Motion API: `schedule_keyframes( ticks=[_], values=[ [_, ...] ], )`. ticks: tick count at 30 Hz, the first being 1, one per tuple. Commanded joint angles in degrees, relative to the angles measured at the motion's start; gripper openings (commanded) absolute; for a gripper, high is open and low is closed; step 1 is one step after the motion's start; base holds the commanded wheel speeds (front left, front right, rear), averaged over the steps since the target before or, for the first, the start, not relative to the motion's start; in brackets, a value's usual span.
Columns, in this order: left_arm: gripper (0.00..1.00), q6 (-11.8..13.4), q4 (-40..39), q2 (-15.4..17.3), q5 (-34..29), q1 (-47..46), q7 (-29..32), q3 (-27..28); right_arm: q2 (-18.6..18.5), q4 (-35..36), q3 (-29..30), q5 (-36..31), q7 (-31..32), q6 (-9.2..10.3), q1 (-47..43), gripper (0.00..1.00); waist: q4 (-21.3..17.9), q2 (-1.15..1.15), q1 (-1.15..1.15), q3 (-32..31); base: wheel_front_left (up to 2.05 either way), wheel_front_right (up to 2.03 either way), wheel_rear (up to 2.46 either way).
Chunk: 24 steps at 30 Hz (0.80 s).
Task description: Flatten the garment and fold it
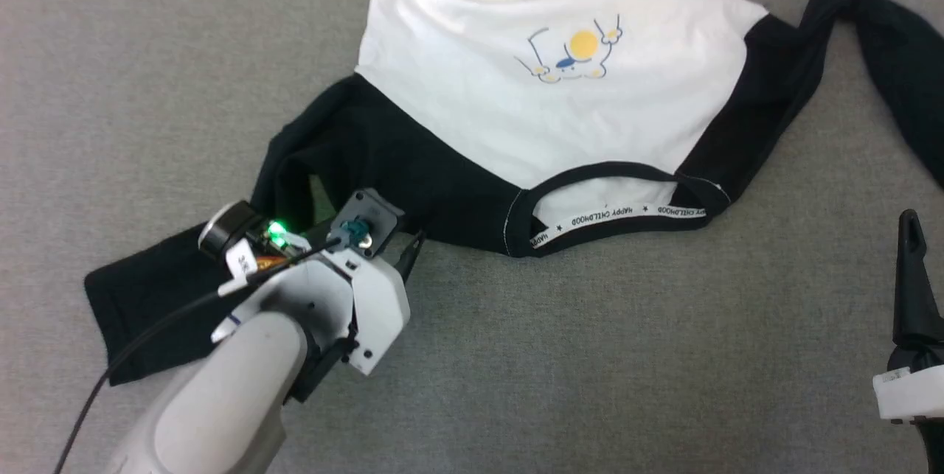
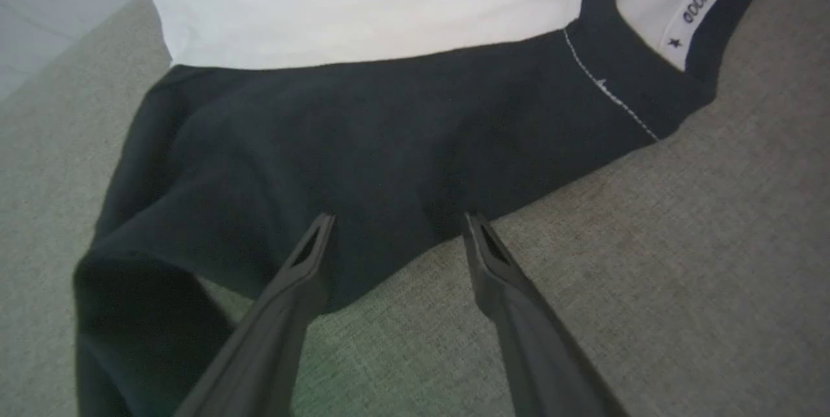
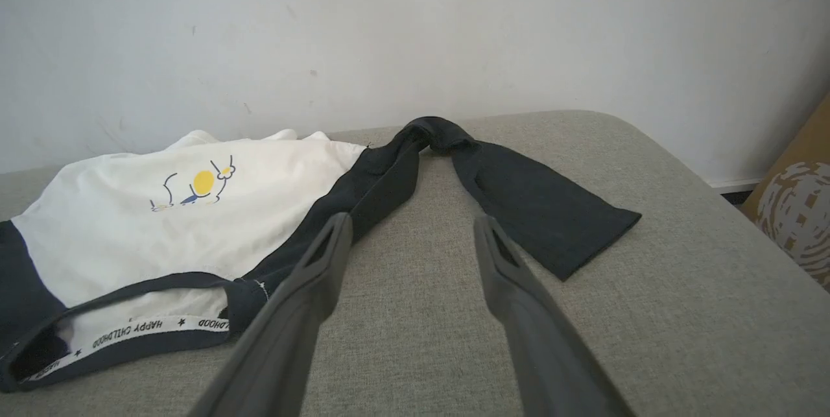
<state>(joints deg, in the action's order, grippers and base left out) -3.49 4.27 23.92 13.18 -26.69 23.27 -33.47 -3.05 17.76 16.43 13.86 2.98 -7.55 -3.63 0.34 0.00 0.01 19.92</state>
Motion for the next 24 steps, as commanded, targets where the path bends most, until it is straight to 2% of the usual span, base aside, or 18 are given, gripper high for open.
schedule_keyframes(
  ticks=[1,10,11,12,13,19,24],
  values=[
    [1.00,-0.37,0.60,0.01,0.07,-1.19,0.14,-0.26,0.16,0.02,-0.03,0.33,-0.10,0.06,0.71,1.00,-0.88,0.00,-0.01,1.85,0.00,0.00,0.00],
    [1.00,-2.33,8.35,-1.75,2.66,-4.45,4.12,-2.81,0.17,0.88,-0.29,0.07,0.32,0.06,2.19,1.00,-1.53,0.00,-0.01,5.50,0.00,0.00,0.00],
    [0.80,-2.55,9.22,-1.86,3.13,-4.62,4.84,-3.23,0.17,0.95,-0.30,0.00,0.40,0.06,2.36,1.00,-1.53,0.00,-0.01,5.71,0.00,0.00,0.00],
    [0.22,-2.76,9.88,-1.97,3.62,-4.75,5.41,-3.66,0.17,1.00,-0.27,-0.05,0.45,0.06,2.50,1.00,-1.51,0.00,-0.01,5.88,0.00,0.00,0.00],
    [0.00,-2.97,10.56,-2.13,4.52,-4.63,6.39,-4.05,0.17,1.03,-0.23,-0.10,0.51,0.06,2.62,1.00,-1.47,0.00,-0.01,5.99,0.00,0.00,0.00],
    [0.00,-3.73,10.05,-1.64,9.30,-4.09,11.15,-6.75,0.17,0.93,0.25,-0.34,0.91,0.06,2.97,1.00,-0.55,0.00,-0.01,5.83,0.00,0.00,0.00],
    [0.00,-3.79,7.39,-0.94,10.34,-4.39,7.54,-7.13,0.17,0.59,-0.26,-0.18,1.00,0.06,3.08,1.00,0.59,0.00,-0.01,4.47,0.00,0.00,0.00]
  ],
)
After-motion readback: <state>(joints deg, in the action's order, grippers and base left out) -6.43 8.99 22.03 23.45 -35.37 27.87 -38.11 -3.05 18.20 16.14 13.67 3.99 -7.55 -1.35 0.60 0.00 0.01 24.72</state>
